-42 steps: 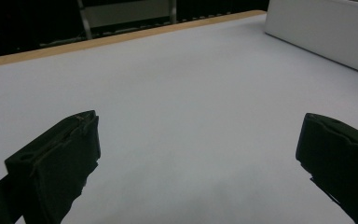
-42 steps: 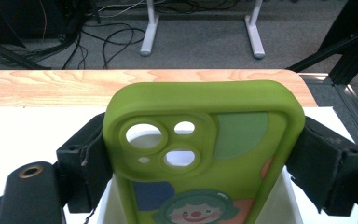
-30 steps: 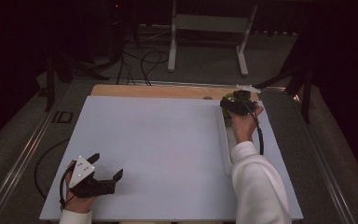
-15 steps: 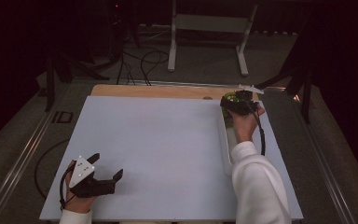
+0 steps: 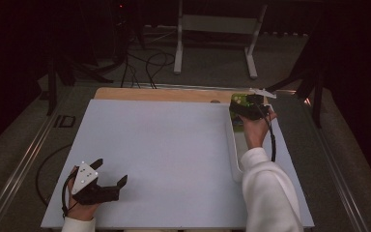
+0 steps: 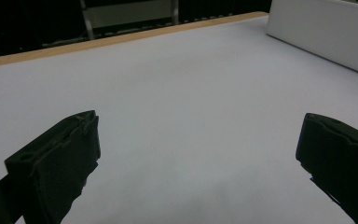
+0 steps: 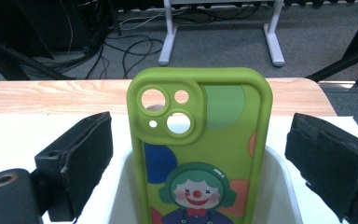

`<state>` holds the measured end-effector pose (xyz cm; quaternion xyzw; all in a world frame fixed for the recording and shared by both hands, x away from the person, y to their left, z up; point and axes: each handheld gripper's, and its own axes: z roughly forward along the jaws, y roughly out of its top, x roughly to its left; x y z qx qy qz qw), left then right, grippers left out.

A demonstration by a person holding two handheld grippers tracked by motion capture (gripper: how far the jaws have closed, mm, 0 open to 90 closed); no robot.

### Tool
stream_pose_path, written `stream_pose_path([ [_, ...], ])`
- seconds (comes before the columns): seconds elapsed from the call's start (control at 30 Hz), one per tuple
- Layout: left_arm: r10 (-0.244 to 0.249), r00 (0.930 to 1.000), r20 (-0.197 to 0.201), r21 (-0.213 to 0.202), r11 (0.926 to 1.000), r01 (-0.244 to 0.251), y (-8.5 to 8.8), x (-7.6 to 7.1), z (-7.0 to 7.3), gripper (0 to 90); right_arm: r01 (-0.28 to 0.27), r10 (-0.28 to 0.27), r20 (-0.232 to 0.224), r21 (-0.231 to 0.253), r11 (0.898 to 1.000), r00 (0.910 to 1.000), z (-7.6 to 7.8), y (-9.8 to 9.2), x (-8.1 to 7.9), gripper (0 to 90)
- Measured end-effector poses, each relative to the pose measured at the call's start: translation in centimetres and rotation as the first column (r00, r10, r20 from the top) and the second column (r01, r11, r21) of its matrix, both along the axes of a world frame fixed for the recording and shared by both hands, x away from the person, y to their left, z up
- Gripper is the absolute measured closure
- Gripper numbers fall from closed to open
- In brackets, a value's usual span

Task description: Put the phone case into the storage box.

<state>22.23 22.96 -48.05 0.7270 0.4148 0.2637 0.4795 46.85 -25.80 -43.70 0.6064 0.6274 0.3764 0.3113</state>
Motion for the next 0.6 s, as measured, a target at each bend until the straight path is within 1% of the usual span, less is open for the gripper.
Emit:
stream_pose_path([
  [0.13, 0.001, 1.0000, 0.001, 0.001, 1.0000, -0.001, 0.0, 0.0, 0.0, 0.2, -0.005, 0.005, -0.002, -0.004, 1.000, 1.0000, 0.2, 0.0, -0.2, 7.3],
  [0.23, 0.002, 1.0000, 0.001, 0.001, 1.0000, -0.002, 0.0, 0.0, 0.0, 0.2, -0.016, 0.016, -0.005, 0.009, 1.000, 0.9999, 0.3, 0.0, -0.4, 7.3],
  [0.37, 0.001, 1.0000, 0.002, 0.002, 1.0000, -0.001, 0.0, 0.0, 0.1, 0.2, -0.031, 0.031, 0.000, 0.007, 1.000, 0.9995, 0.6, 0.0, -0.8, 7.4],
  [0.4, 0.001, 1.0000, 0.002, 0.003, 1.0000, -0.001, 0.0, 0.0, 0.1, 0.2, -0.036, 0.036, 0.000, 0.012, 0.999, 0.9993, 0.7, 0.0, -1.0, 7.4],
  [0.5, 0.000, 1.0000, 0.002, 0.004, 1.0000, 0.000, -0.1, 0.0, 0.1, 0.2, -0.061, 0.061, -0.003, 0.004, 0.998, 0.9982, 0.9, 0.3, -1.4, 7.4],
  [0.6, 0.000, 1.0000, 0.003, 0.004, 1.0000, 0.000, -0.1, -0.1, 0.1, 0.2, -0.088, 0.088, -0.009, 0.007, 0.996, 0.9961, 0.8, 0.6, -1.8, 7.4],
])
